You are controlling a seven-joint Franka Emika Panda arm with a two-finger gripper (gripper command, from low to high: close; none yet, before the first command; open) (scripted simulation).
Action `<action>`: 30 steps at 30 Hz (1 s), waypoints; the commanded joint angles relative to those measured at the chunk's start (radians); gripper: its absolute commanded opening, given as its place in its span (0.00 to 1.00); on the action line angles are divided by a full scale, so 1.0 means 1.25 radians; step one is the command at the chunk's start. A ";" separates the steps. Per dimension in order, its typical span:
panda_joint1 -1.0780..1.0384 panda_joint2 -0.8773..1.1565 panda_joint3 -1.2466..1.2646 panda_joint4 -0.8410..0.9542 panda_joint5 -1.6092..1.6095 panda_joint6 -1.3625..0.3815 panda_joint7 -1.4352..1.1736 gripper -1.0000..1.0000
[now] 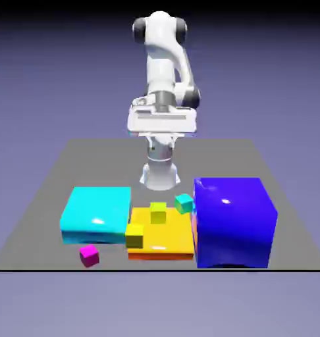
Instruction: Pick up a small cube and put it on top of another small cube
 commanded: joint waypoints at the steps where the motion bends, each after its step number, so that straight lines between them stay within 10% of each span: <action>1: -0.003 0.029 -0.008 0.019 0.003 -0.014 -0.028 0.50; 30: -0.092 0.826 -0.219 0.531 0.078 -0.373 -0.770 0.50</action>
